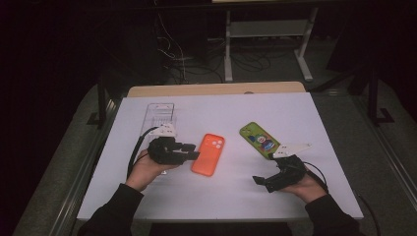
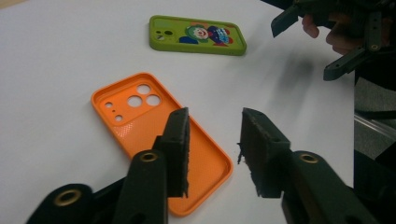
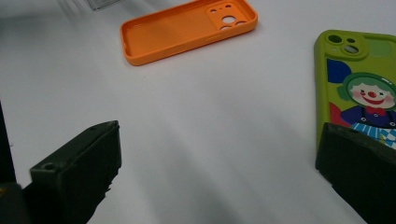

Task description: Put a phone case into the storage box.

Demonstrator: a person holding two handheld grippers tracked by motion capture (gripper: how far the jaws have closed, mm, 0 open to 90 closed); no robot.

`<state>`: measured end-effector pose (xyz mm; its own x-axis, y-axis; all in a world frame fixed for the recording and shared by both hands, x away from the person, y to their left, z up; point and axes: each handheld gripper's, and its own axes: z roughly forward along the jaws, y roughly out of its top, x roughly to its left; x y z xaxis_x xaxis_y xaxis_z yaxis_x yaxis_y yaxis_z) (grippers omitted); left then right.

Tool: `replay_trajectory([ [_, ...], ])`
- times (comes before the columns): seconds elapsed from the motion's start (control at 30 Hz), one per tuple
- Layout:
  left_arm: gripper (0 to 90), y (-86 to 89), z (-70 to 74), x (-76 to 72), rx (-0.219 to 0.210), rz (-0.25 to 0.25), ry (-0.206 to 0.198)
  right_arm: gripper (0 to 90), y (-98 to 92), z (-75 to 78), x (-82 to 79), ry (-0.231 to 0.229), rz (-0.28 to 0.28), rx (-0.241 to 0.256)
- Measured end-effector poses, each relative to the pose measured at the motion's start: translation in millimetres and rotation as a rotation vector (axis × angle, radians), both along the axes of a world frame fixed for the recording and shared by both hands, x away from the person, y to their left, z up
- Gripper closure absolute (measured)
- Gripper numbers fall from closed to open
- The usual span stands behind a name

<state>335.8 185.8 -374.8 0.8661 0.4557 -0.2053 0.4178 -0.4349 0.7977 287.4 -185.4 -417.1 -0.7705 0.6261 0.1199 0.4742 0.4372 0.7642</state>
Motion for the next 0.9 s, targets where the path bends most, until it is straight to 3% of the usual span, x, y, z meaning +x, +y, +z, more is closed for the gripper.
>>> replay_trajectory([
  [0.13, 73.5, -11.8, -0.5, 1.5, 0.006, -0.026, 0.012, 0.0, -0.3, 0.2, -0.4, -0.001, 0.002, 0.001],
  [0.23, 79.2, -20.1, -2.7, 3.1, 0.034, -0.051, 0.012, 0.0, -0.5, 0.3, -0.6, -0.003, -0.001, -0.002],
  [0.4, 89.6, -32.2, -10.5, 3.9, 0.056, -0.049, 0.054, 0.0, -0.5, 0.2, -0.9, 0.000, 0.001, -0.002],
  [0.63, 89.9, -46.7, -23.5, 1.5, 0.099, -0.031, 0.068, 0.0, 0.1, 0.8, -2.0, 0.011, -0.001, 0.001],
  [0.7, 89.9, -49.6, -27.9, 1.5, 0.135, -0.042, 0.060, 0.0, 0.1, 0.7, -2.0, 0.009, 0.002, 0.001],
  [0.9, 89.9, -55.5, -39.5, -0.6, 0.182, -0.036, 0.072, 0.0, 0.4, 0.4, -2.0, 0.006, 0.007, 0.000],
])
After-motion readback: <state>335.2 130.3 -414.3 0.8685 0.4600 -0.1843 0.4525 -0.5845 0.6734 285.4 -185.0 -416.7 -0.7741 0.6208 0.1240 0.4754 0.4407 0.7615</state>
